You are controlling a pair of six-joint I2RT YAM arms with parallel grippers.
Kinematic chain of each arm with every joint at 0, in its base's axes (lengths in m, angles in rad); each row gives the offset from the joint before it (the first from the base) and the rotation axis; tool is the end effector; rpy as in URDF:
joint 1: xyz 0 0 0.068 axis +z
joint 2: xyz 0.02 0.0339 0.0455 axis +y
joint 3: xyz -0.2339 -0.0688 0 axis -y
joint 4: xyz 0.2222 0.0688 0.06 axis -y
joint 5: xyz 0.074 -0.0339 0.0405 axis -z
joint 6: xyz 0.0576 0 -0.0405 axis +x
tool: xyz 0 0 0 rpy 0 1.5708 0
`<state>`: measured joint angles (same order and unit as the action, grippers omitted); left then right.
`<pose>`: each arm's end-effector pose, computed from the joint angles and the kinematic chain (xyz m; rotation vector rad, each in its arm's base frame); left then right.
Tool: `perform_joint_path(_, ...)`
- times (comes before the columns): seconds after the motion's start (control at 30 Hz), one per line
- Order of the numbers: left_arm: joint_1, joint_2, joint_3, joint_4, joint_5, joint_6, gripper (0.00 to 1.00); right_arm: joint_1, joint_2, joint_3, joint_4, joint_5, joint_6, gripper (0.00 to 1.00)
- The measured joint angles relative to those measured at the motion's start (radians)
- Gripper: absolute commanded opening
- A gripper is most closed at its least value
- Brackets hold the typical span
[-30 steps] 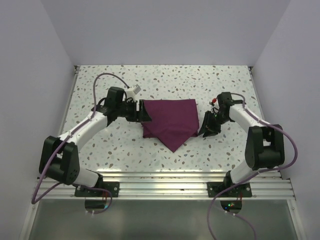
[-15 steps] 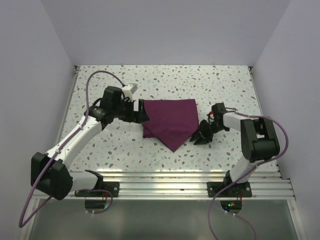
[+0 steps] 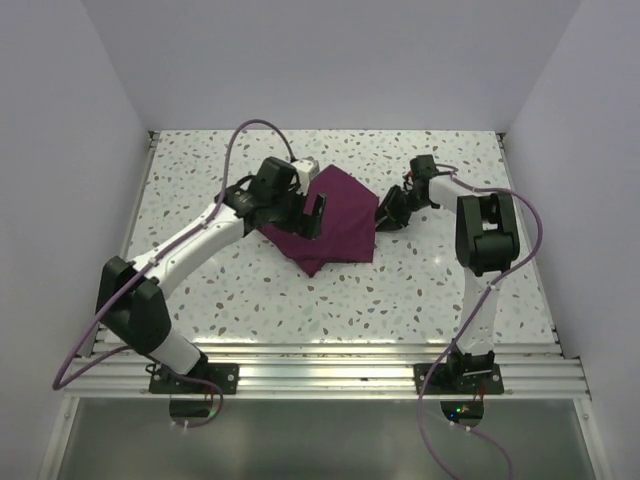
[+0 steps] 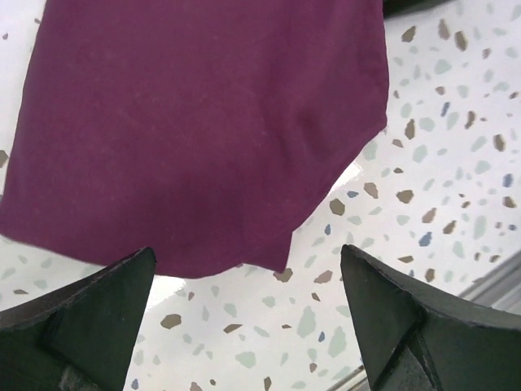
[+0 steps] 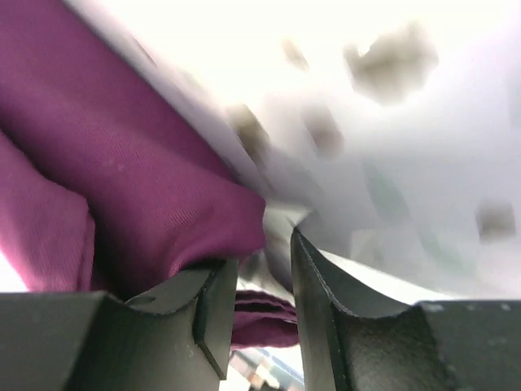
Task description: Prepare the surgical pack
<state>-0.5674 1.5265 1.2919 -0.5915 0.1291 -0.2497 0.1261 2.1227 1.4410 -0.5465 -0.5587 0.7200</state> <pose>0.2731 -0.1828 0.2575 0.4497 2.4153 -0.5268 0.3873 0.0799 0.1035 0.7124 2.8210 0.9665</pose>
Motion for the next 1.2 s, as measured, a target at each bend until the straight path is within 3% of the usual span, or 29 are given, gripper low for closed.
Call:
perform_joint_path(0.07,-0.056,0.071,0.075,-0.029,-0.080,0.017,1.00,0.000,0.053,0.103,-0.029,0.015,-0.006,0.43)
perform_joint_path(0.13,-0.103,0.144,0.143,-0.045,-0.152,0.037,1.00,-0.003,0.064,0.138,-0.051,0.038,-0.016,0.57)
perform_joint_path(0.23,-0.163,0.246,0.227,-0.076,-0.235,0.063,0.99,-0.015,0.039,0.126,-0.089,0.067,-0.042,0.63)
perform_joint_path(0.33,-0.211,0.325,0.277,-0.102,-0.302,0.079,0.97,-0.045,-0.031,0.040,-0.105,0.100,-0.084,0.64)
perform_joint_path(0.53,-0.266,0.417,0.307,-0.151,-0.369,0.074,0.79,-0.131,-0.211,-0.149,-0.162,0.171,-0.195,0.64)
perform_joint_path(0.73,-0.277,0.467,0.323,-0.185,-0.403,0.058,0.59,-0.122,-0.342,-0.251,-0.164,0.171,-0.239,0.64)
perform_joint_path(1.03,-0.278,0.502,0.327,-0.187,-0.408,0.041,0.54,-0.119,-0.357,-0.296,-0.152,0.148,-0.246,0.64)
perform_joint_path(1.2,-0.278,0.511,0.327,-0.188,-0.414,0.028,0.39,-0.119,-0.357,-0.296,-0.147,0.137,-0.250,0.64)
